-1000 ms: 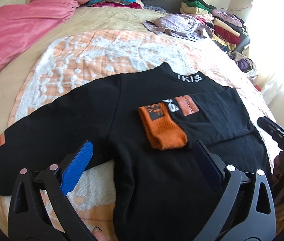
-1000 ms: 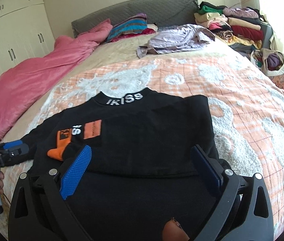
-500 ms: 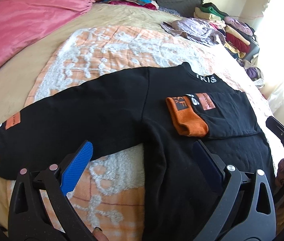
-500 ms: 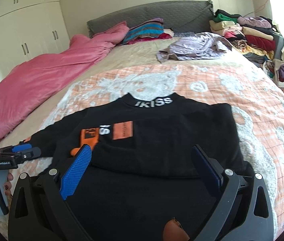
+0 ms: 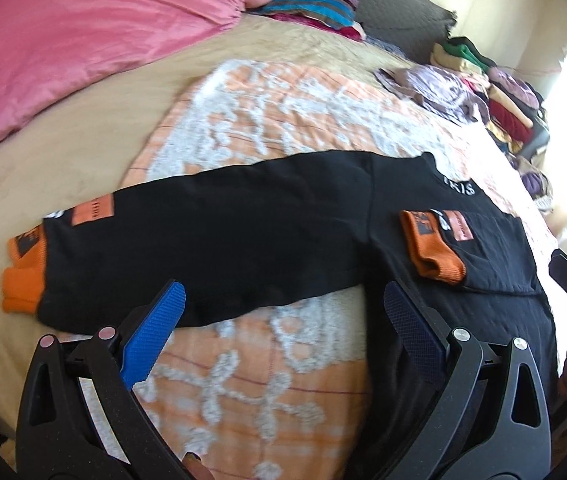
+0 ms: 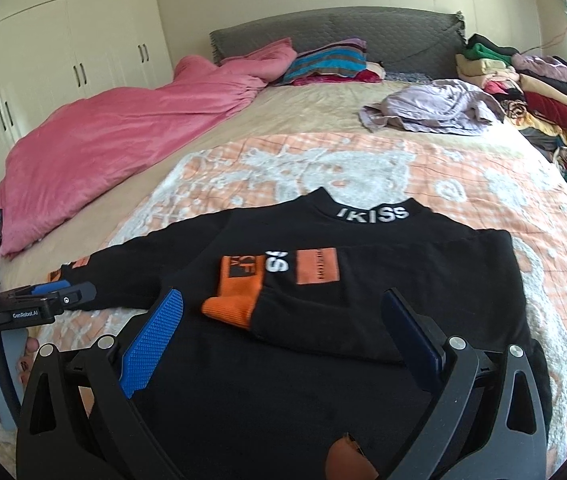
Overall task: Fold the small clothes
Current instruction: 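Move the left tool to the orange cuff of the other sleeve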
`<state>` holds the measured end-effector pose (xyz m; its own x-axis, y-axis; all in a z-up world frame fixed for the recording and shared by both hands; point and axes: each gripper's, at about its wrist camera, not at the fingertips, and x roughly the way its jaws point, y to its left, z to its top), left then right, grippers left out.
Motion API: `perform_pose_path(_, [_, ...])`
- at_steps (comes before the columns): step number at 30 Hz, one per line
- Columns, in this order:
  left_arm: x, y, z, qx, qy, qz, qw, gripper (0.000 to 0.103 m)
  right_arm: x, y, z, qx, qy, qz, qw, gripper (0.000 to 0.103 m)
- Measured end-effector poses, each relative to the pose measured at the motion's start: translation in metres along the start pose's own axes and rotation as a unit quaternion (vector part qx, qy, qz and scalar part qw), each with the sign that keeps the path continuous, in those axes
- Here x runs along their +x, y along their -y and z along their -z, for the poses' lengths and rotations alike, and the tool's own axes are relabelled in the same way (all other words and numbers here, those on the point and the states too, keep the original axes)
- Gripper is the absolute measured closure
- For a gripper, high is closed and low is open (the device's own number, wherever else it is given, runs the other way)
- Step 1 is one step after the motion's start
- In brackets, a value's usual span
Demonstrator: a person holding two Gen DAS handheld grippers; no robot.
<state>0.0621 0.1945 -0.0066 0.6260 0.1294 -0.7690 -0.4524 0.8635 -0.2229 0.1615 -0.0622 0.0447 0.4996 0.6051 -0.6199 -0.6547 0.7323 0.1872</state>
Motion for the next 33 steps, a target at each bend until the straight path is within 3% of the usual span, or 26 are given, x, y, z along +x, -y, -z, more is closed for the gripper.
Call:
perform_pose_path(5, [-0.007, -0.023, 0.001, -0.025, 0.008, -0.016, 0.9995, 0.010, 0.007, -0.020, -0.006, -0.010, -0.003, -0.015, 1.000, 0.004])
perform_pose_path(12, [-0.017, -0.049, 0.001, -0.049, 0.031, -0.067, 0.9961, 0.010, 0.018, -0.056, -0.016, -0.024, -0.003, -0.049, 0.999, 0.004])
perform_pose_path(25, [-0.028, -0.093, 0.007, -0.131, 0.042, -0.077, 0.9875, 0.010, 0.040, -0.109, -0.023, -0.057, -0.018, -0.084, 0.995, 0.004])
perform_pose_path(33, [-0.026, -0.121, 0.016, -0.199, 0.039, -0.095, 0.9747, 0.010, 0.057, -0.140, -0.020, -0.085, -0.036, -0.103, 0.990, 0.004])
